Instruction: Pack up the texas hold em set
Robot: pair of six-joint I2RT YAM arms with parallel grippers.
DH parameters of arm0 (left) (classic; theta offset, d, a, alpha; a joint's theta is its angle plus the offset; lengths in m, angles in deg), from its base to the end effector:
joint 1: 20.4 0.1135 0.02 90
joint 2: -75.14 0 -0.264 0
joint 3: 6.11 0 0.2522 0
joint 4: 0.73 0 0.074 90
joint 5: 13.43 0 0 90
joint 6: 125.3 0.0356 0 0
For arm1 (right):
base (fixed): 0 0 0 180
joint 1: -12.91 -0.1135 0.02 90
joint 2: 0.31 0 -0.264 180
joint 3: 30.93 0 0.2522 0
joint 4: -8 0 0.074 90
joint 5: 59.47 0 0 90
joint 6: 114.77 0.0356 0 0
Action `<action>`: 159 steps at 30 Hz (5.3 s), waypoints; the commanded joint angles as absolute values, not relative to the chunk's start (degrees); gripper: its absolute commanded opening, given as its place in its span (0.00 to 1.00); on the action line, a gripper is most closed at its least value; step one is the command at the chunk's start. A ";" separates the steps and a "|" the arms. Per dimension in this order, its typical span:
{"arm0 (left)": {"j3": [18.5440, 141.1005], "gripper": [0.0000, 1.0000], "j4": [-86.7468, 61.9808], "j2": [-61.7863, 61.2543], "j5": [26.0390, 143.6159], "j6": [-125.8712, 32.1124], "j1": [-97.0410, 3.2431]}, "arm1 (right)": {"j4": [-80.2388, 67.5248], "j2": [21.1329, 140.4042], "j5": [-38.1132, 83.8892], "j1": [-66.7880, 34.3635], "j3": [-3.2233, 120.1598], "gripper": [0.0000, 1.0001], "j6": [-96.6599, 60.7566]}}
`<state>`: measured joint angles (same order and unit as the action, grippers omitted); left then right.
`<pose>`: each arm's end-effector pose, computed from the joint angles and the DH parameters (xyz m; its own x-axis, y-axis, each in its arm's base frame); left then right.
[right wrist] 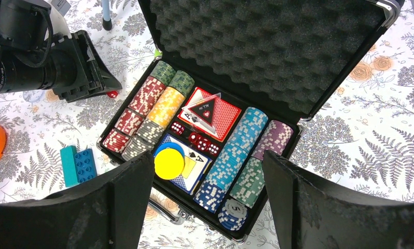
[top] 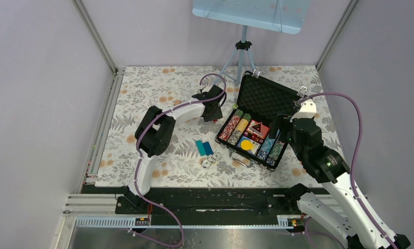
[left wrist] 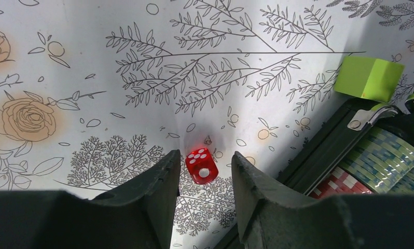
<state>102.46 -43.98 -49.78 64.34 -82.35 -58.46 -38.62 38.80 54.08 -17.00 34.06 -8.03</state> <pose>0.3733 -0.2827 0.1651 -0.8419 -0.2493 -0.4785 -0.1441 0.9585 -0.2459 0.1300 0.0584 0.3524 -0.3323 0.1134 -0.9363 -0.0392 0.9902 0.1339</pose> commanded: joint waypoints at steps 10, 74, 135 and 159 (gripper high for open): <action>104.34 0.34 -43.49 -49.53 64.48 -82.58 -58.46 | -37.70 38.12 53.21 -16.70 34.87 0.82 -7.57; 124.24 0.07 -49.67 -56.53 80.60 -63.46 -74.46 | -39.52 34.33 55.48 -16.71 33.37 0.82 -6.19; 119.36 0.40 -44.68 -54.77 79.61 -62.08 -72.97 | -39.96 35.15 54.06 -16.69 33.89 0.82 -5.69; 81.90 0.84 -32.40 -9.89 75.14 -66.93 -55.78 | -38.46 41.96 46.87 -16.70 35.96 1.00 -10.04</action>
